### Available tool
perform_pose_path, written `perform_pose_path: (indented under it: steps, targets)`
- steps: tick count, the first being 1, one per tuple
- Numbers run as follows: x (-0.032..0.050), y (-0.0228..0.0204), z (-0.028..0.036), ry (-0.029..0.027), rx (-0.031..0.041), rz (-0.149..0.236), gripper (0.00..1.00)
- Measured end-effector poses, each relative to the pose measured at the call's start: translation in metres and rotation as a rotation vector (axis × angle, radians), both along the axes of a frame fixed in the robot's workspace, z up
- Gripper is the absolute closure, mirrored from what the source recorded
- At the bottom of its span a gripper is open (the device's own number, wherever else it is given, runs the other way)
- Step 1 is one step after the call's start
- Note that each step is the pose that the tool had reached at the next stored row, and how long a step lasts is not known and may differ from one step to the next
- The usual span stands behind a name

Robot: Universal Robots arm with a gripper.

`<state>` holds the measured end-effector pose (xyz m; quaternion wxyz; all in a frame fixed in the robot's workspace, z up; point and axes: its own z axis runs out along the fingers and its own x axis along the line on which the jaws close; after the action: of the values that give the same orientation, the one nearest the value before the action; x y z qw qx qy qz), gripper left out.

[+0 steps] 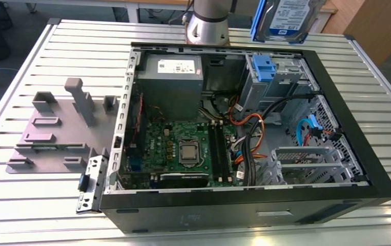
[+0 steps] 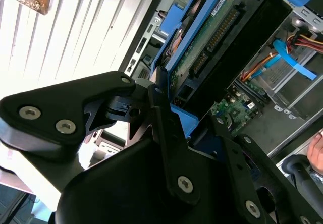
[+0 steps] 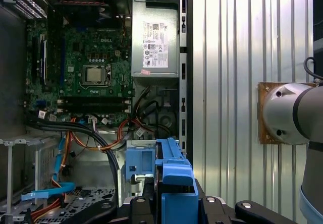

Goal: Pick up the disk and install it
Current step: 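Pick up the disk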

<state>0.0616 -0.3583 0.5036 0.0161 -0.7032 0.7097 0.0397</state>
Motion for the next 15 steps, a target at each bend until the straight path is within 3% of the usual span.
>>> perform_pose_path:
  steps: [15]
  targets:
    - [0.0047, 0.0, 0.0, 0.0, 0.0, 0.0, 0.63]
